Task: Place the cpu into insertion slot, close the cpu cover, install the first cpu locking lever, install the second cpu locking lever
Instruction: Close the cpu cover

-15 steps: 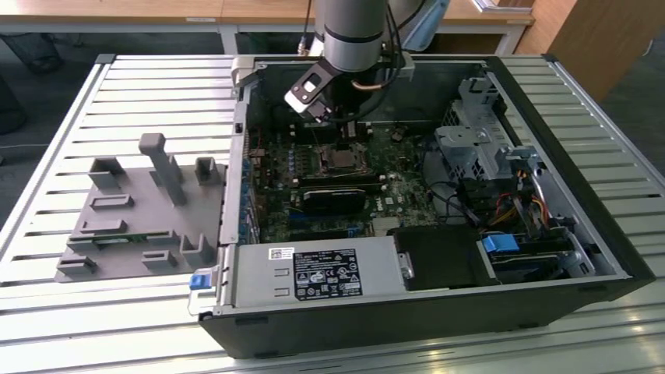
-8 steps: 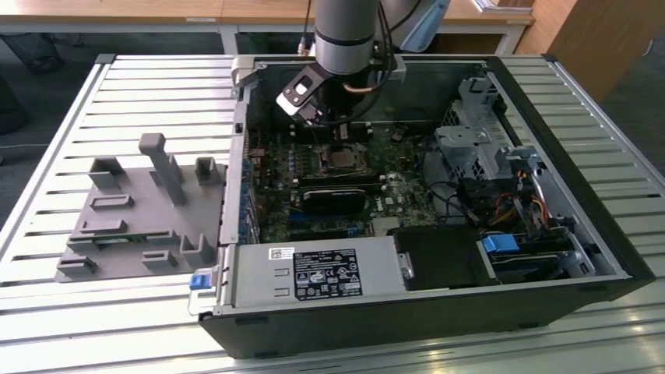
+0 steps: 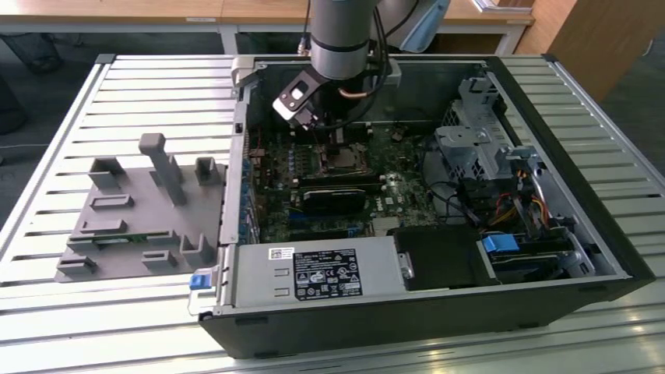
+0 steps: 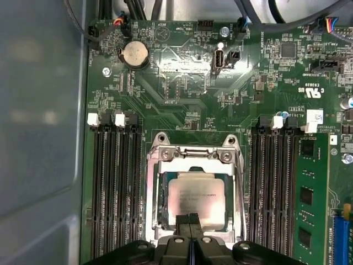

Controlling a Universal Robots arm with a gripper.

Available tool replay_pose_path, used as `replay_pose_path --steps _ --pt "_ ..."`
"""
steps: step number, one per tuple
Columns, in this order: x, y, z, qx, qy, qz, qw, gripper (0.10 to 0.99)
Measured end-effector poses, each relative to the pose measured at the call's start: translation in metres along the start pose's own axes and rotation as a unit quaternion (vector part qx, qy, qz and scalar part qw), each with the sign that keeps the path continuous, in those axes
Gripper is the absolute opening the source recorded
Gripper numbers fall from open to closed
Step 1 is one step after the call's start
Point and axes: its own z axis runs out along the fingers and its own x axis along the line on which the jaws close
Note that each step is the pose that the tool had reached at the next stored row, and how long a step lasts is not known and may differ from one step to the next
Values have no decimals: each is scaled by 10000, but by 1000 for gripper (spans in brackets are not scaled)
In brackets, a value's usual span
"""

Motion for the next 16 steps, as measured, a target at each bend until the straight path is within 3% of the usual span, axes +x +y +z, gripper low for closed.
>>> replay_pose_path --steps 16 --pt "-2 18 61 1 -15 0 10000 106"
